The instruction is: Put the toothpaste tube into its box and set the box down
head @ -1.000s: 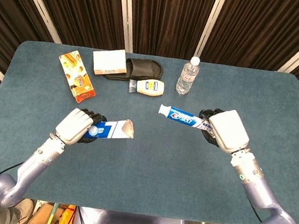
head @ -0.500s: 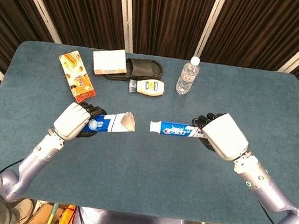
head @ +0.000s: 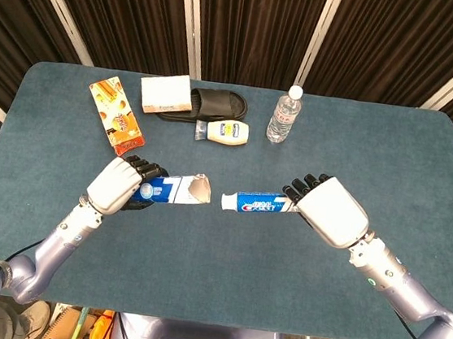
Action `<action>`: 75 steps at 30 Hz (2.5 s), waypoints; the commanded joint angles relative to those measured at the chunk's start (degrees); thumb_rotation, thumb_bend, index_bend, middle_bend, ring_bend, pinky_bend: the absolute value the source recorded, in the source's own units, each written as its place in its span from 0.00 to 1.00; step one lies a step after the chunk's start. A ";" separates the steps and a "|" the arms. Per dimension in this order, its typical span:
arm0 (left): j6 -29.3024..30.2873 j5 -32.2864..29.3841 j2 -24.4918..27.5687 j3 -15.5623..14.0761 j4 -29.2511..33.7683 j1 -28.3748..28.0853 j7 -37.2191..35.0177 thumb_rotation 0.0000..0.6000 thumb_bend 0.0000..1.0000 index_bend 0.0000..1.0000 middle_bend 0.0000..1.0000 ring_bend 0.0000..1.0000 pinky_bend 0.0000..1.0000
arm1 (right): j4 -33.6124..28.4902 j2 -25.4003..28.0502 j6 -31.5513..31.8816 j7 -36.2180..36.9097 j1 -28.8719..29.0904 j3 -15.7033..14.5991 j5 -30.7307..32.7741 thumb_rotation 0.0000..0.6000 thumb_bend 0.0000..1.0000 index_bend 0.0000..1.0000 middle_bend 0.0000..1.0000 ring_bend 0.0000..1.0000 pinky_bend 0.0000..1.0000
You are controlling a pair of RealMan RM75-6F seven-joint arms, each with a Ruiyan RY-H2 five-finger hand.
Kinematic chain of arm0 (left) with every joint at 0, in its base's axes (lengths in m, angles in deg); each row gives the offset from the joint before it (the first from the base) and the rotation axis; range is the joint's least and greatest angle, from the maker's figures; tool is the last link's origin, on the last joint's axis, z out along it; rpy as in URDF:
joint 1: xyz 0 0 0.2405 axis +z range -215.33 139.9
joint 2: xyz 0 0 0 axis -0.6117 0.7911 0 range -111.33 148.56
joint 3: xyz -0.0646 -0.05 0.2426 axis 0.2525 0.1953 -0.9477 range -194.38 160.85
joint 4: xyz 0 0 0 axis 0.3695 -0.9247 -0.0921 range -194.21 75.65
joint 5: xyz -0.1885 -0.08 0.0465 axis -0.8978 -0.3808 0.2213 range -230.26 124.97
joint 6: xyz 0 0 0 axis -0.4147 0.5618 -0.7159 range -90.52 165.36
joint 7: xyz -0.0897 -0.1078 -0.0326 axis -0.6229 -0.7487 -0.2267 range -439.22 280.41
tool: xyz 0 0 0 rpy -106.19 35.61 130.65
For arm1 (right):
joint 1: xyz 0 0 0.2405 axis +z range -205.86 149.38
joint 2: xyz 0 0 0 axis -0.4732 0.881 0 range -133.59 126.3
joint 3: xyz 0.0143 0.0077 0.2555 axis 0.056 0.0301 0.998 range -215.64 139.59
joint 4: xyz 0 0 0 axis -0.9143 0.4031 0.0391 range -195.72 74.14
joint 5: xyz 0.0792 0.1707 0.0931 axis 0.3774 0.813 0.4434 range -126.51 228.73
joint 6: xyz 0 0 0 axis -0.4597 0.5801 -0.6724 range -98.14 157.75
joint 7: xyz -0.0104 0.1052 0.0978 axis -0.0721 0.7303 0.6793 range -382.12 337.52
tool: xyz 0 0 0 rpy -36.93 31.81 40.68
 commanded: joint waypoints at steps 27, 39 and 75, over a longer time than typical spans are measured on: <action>2.83 -1.62 -7.42 1.60 0.07 -1.15 2.41 1.00 0.42 0.42 0.56 0.54 0.55 | 3.71 -3.44 8.75 -5.86 -0.08 1.72 -5.07 1.00 0.61 0.90 0.78 0.68 0.81; 2.37 -2.80 -7.65 2.67 3.42 -1.75 4.15 1.00 0.42 0.42 0.56 0.54 0.55 | 5.15 -4.86 8.52 -6.98 0.15 0.75 -5.90 1.00 0.61 0.90 0.78 0.68 0.81; -8.75 -21.38 -2.17 8.23 25.58 -4.50 22.36 1.00 0.42 0.42 0.56 0.54 0.56 | 10.20 -7.62 10.98 -9.51 1.21 -0.69 -10.74 1.00 0.61 0.90 0.78 0.68 0.81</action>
